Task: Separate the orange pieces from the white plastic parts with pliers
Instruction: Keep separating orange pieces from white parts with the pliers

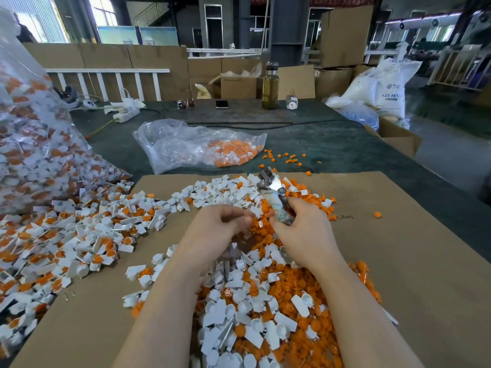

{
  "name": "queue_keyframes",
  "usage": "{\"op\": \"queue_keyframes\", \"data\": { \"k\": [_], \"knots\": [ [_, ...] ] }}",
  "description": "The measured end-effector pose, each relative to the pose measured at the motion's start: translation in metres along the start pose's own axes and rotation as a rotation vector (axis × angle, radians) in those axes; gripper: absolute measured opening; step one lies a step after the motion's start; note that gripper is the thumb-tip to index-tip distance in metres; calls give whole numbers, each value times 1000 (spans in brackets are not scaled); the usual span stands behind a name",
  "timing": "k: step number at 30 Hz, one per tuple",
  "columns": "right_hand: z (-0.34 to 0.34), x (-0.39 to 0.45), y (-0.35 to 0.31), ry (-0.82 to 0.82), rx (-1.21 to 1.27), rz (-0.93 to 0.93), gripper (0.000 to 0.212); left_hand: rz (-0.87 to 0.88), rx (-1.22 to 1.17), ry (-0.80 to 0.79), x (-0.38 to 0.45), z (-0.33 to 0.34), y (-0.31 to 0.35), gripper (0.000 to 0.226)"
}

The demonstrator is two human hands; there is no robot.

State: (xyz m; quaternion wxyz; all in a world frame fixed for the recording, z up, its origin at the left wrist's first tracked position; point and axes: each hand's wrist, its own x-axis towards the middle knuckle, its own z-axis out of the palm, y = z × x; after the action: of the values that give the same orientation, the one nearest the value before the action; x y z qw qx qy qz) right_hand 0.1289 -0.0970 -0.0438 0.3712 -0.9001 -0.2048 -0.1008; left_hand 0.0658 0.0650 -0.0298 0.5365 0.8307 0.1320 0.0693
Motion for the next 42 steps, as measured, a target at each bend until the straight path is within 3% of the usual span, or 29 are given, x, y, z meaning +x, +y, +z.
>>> {"op": "queue_keyframes", "data": {
  "k": [4,13,16,21,24,27,38,42],
  "knots": [
    [-2,-1,-3,-43,245,9,9,3,-261,-21,-2,-5,6,16],
    [3,-2,-4,-37,348,-16,12,70,-244,-53,-2,-5,6,19],
    [4,-2,-5,-16,333,-29,11,99,-178,1,-1,-5,4,16],
    [4,-2,-4,57,288,5,13,-38,148,296,4,-13,-7,9],
    [3,-1,-2,92,282,1,12,-139,424,261,4,-13,-8,15],
    [4,0,-2,94,259,-13,13,-133,578,200,3,-8,-6,13],
    [7,0,0,84,216,-16,17,-85,729,181,12,1,-9,15],
    [6,0,0,89,207,-21,16,-72,616,202,11,2,-8,13]
  ]
}}
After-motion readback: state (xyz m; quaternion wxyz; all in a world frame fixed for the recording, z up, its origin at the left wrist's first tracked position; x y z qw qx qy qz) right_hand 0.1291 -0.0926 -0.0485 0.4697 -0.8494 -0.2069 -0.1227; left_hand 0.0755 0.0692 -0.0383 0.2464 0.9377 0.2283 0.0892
